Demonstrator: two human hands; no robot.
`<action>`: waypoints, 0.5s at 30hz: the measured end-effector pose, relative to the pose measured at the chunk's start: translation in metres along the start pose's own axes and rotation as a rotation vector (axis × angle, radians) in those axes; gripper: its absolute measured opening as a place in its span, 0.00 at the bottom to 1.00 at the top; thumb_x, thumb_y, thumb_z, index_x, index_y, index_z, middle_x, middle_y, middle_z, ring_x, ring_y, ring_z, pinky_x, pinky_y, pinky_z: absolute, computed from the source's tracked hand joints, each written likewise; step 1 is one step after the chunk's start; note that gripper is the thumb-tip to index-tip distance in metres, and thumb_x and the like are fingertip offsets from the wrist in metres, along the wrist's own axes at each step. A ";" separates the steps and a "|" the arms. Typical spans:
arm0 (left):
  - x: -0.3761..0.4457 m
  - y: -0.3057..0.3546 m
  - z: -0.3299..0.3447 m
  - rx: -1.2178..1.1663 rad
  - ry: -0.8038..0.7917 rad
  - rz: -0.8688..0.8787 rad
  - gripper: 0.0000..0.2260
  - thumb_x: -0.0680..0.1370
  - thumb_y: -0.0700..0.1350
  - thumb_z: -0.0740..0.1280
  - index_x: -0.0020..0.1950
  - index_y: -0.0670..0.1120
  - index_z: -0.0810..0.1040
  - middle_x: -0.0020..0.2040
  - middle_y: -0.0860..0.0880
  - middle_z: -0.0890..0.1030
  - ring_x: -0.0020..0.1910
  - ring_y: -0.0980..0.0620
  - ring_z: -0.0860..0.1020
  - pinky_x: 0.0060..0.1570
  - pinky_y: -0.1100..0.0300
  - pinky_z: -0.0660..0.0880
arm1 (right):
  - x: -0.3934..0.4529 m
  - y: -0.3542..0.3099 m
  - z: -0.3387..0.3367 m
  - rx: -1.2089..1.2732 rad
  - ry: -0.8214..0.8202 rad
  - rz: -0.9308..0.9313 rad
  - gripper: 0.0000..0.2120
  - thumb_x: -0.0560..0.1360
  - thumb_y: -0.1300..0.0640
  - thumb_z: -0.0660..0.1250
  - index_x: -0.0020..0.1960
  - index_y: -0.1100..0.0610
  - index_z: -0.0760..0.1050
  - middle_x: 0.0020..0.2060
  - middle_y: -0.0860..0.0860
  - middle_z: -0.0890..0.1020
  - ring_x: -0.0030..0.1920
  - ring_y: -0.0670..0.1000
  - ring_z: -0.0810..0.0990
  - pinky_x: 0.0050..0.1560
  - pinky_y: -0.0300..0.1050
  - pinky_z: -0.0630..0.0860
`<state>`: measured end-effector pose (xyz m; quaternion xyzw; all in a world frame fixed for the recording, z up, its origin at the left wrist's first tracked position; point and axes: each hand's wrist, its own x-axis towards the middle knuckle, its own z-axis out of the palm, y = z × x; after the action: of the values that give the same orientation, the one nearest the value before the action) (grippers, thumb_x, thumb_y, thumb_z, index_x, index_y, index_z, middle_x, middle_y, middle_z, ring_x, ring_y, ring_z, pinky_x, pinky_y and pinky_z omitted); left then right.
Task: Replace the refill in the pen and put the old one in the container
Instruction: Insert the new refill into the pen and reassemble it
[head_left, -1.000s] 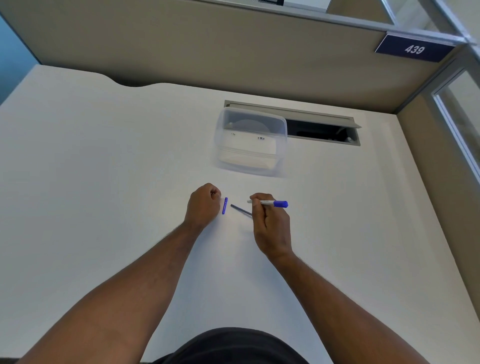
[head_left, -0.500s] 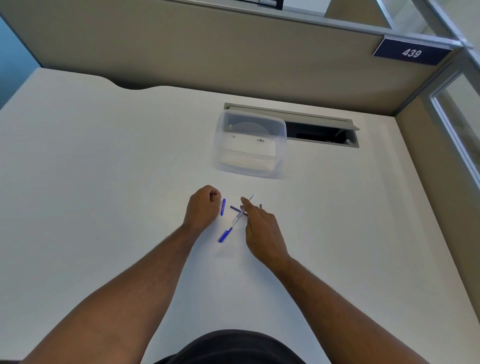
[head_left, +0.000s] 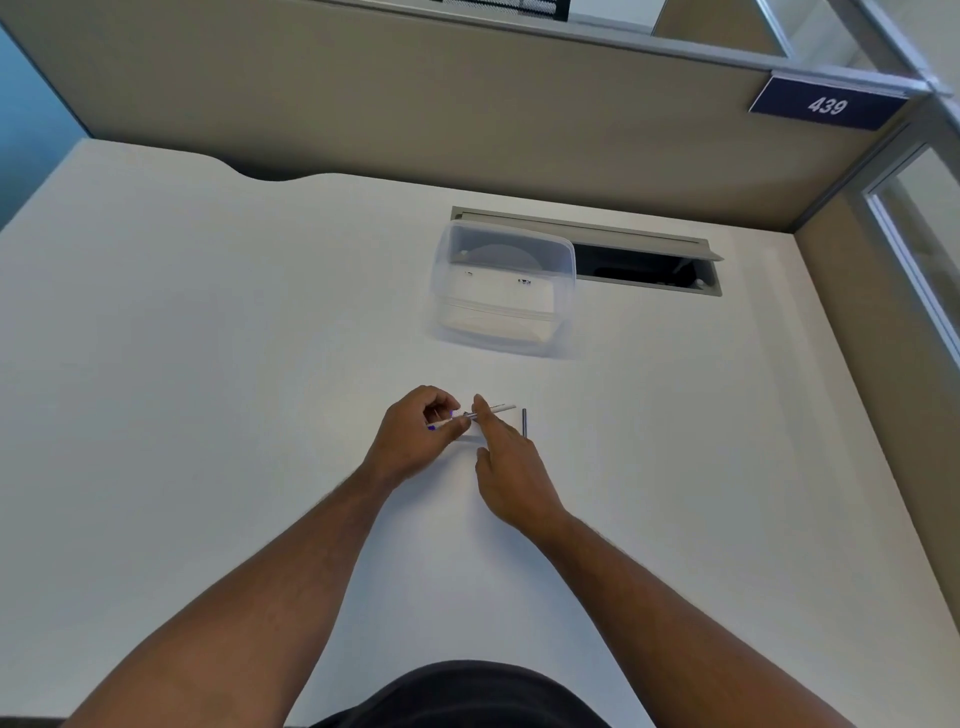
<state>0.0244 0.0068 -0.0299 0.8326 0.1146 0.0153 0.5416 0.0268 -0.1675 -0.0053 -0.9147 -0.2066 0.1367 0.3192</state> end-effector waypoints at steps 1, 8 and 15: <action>-0.001 -0.001 0.000 -0.001 -0.012 -0.001 0.08 0.73 0.48 0.75 0.50 0.50 0.81 0.45 0.55 0.82 0.41 0.58 0.78 0.41 0.70 0.73 | 0.000 0.000 0.000 0.003 -0.002 0.008 0.34 0.79 0.67 0.58 0.82 0.52 0.54 0.68 0.55 0.78 0.56 0.55 0.79 0.57 0.53 0.77; 0.003 -0.009 0.001 0.046 -0.025 -0.032 0.05 0.76 0.46 0.72 0.52 0.51 0.84 0.47 0.52 0.82 0.46 0.57 0.78 0.45 0.66 0.71 | 0.004 0.005 -0.006 -0.010 0.147 0.020 0.36 0.79 0.68 0.58 0.81 0.42 0.56 0.60 0.51 0.81 0.52 0.53 0.79 0.55 0.50 0.77; 0.007 -0.014 0.001 0.102 -0.047 -0.010 0.07 0.77 0.45 0.71 0.54 0.51 0.85 0.45 0.51 0.80 0.45 0.56 0.77 0.45 0.67 0.69 | 0.013 0.033 -0.025 0.033 0.420 0.383 0.17 0.83 0.63 0.58 0.68 0.53 0.75 0.60 0.52 0.81 0.57 0.55 0.80 0.58 0.50 0.76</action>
<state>0.0287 0.0123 -0.0434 0.8586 0.1067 -0.0129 0.5012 0.0571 -0.1978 -0.0093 -0.9401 0.0428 0.0054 0.3382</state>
